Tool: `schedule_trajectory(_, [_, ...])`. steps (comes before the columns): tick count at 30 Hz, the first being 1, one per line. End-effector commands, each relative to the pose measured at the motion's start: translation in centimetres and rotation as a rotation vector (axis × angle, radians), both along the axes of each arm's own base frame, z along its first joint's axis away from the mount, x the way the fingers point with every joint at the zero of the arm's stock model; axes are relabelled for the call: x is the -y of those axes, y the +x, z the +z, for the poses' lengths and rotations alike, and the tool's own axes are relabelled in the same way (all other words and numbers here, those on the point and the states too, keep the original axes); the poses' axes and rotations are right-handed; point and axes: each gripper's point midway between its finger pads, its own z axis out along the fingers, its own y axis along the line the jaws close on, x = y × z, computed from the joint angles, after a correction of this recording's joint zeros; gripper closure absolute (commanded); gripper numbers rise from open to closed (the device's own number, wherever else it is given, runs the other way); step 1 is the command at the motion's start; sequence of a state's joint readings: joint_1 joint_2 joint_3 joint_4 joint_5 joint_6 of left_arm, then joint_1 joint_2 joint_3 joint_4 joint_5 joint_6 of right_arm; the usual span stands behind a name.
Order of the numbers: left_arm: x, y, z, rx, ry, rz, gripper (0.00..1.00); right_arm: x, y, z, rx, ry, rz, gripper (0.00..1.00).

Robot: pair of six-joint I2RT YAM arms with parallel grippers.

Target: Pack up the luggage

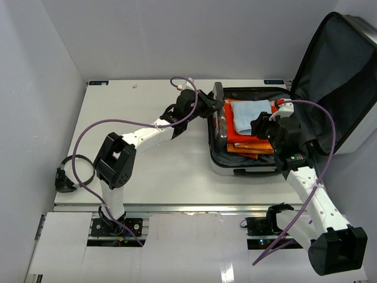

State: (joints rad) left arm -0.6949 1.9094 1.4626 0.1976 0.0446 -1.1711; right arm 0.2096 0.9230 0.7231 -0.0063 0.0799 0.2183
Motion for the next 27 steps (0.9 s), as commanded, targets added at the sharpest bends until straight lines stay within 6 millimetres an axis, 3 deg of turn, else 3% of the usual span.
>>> schedule_trajectory(1, [-1.3,2.2,1.1,0.033,-0.108,0.006,1.0,0.4,0.4,0.2,0.012,0.005,-0.023,0.47])
schedule_trajectory(4, [-1.4,3.2,-0.7,0.013,-0.11,-0.024,0.99,0.4,0.4,0.2,0.014,0.005,-0.023,0.47])
schedule_trajectory(8, [-0.8,3.8,-1.7,0.028,-0.093,-0.068,0.72,0.4,0.4,0.1,0.011,0.006,-0.025,0.47])
schedule_trajectory(15, [-0.4,4.1,-1.3,0.083,-0.06,-0.091,0.43,0.4,0.4,0.1,0.009,0.005,-0.025,0.47])
schedule_trajectory(23, [0.0,3.5,1.6,0.199,-0.052,-0.149,0.33,0.2,0.5,0.1,0.008,0.005,-0.014,0.46])
schedule_trajectory(27, [-0.1,3.3,3.2,0.268,-0.01,-0.169,0.35,0.0,0.5,0.1,0.008,0.002,-0.001,0.46])
